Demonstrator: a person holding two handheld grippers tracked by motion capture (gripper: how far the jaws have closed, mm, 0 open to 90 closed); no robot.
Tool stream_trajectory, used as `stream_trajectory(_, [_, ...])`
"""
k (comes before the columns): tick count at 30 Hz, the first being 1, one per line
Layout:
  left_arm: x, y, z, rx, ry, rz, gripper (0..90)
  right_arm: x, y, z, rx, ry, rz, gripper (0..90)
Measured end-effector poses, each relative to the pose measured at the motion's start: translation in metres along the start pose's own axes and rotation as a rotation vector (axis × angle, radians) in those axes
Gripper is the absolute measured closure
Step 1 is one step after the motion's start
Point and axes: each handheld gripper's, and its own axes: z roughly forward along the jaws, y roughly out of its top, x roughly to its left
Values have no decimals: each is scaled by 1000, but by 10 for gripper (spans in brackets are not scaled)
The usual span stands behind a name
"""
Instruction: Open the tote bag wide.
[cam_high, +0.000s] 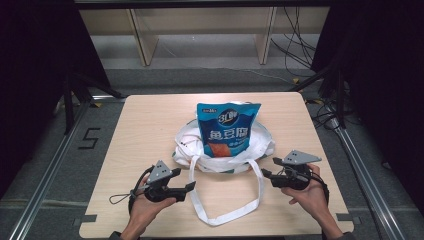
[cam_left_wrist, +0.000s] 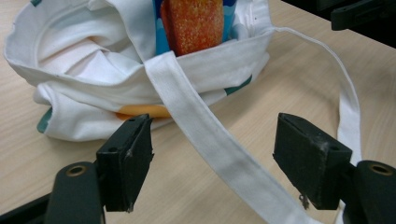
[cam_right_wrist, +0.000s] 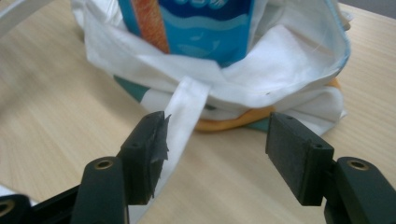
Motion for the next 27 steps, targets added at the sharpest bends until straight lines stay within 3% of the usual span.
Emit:
stream_trajectory(6, [-9,-12,-3,1,2,11,237,11,-8,1,6,21,-1,366])
stream_trajectory(10, [-12,-23,-4,-1,-6,-5,230,18,-13,0,16,29,-7,365])
stream_trajectory(15, [-18,-32,-6,22,5,-3,228,26,-22,-2,40,46,-3,356])
stream_trajectory(19, [-27,-37,-10,39,5,50,217,33,-30,-3,59,61,-16,343])
stream_trajectory(23, [-34,-41,-12,46,-14,68,211,39,-36,-6,92,73,-39,317])
stream_trajectory(24, [-36,-42,-13,48,-22,43,206,41,-37,-7,100,87,-32,311])
stream_trajectory(27, [-42,-46,-12,54,-29,40,197,46,-41,-10,92,81,-54,298])
